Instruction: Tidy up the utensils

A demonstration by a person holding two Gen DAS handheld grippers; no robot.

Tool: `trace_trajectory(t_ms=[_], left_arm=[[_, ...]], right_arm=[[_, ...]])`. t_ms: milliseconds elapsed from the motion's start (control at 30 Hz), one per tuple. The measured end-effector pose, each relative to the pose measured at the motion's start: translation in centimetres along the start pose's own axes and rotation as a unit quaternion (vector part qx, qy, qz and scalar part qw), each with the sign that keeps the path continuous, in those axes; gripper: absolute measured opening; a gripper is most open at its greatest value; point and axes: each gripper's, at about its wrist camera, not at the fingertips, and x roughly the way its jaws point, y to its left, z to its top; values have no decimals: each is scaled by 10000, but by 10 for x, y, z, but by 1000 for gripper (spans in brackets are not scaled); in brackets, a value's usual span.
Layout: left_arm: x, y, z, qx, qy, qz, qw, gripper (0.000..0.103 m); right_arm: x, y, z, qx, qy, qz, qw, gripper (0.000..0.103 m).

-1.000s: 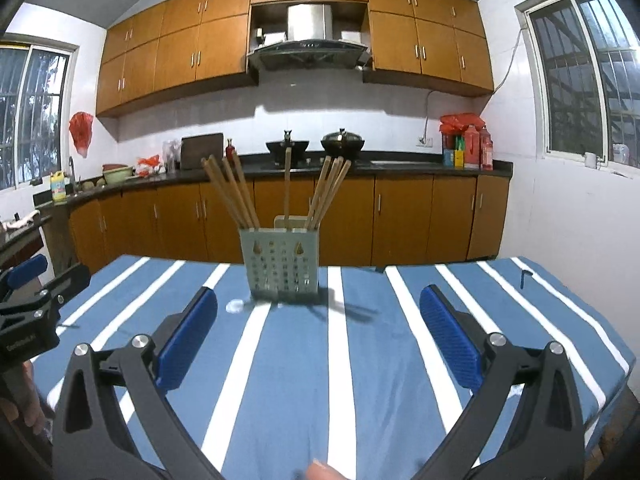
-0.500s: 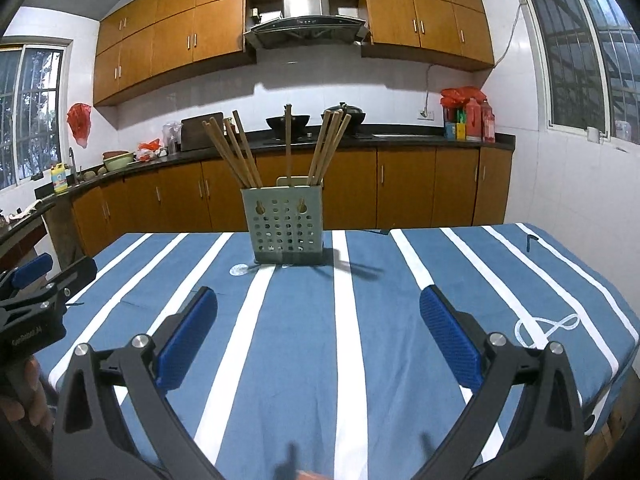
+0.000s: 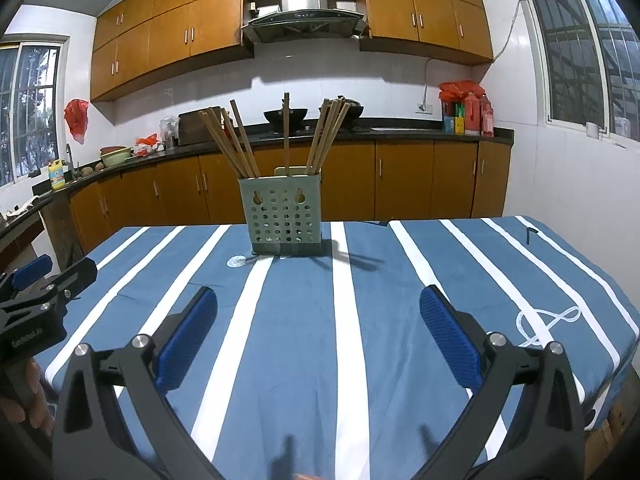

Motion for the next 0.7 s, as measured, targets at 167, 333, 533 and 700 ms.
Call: trace_trajectory(t_ms=[167,333,533,700], left_arm=[[0,-3,0,45,8,-24,10000,101],[0,-4,-1,39,12,-28,10000,101],[0,-6,-2,46,36,-31,10000,101],[2,-7,-2,49,70,-42,10000,101]], right_arm=[[2,-2,0,25,9,2,10000,99],[2,-2,0,23,8,-2,10000,99],[2,-2,0,30,23,-1,10000,99],[5,-4,-3,57,50,-2,10000,99]])
